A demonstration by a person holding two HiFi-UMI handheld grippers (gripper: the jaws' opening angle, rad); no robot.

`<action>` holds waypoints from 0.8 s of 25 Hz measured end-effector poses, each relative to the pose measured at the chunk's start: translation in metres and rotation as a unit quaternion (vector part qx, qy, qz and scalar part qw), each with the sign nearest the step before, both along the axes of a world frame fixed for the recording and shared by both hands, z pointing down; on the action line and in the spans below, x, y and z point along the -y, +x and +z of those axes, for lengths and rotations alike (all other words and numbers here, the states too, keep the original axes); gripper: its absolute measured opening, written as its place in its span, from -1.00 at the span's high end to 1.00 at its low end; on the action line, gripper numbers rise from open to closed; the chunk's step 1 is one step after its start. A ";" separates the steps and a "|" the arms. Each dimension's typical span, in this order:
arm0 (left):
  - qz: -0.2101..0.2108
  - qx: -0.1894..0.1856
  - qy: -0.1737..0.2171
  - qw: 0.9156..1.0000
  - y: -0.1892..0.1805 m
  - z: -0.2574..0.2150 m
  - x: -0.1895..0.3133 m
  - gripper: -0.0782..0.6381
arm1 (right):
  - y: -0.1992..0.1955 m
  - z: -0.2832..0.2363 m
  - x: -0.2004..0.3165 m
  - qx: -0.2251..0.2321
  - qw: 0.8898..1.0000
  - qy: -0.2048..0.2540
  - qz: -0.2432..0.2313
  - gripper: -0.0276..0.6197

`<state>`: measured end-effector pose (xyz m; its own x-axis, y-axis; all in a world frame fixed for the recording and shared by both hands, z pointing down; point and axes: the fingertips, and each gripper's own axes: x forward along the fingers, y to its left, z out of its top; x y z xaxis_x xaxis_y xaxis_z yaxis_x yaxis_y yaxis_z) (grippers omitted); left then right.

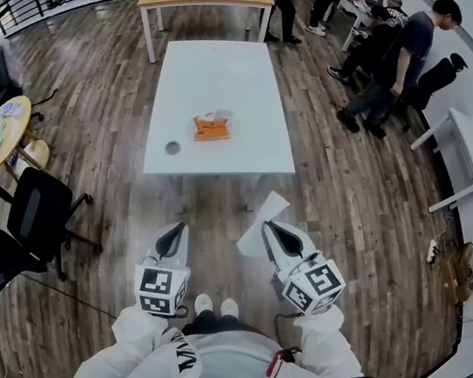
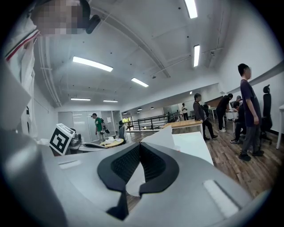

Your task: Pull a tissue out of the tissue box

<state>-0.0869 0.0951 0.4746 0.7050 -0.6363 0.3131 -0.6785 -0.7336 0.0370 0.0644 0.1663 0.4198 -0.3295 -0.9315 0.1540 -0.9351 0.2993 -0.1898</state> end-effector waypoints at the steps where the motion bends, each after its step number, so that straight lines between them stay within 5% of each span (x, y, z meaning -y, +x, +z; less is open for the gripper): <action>1: 0.000 0.001 0.003 1.000 0.001 -0.002 -0.001 0.78 | 0.000 -0.001 0.000 0.001 1.000 0.003 0.000 0.91; 20: 0.007 0.002 0.015 1.000 0.017 -0.012 -0.011 0.78 | 0.012 -0.008 -0.009 -0.003 0.999 0.024 0.025 0.91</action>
<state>-0.0695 0.1060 0.4631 0.7133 -0.6348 0.2970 -0.6675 -0.7445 0.0122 0.0769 0.1751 0.4115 -0.2824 -0.9529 0.1104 -0.9500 0.2618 -0.1703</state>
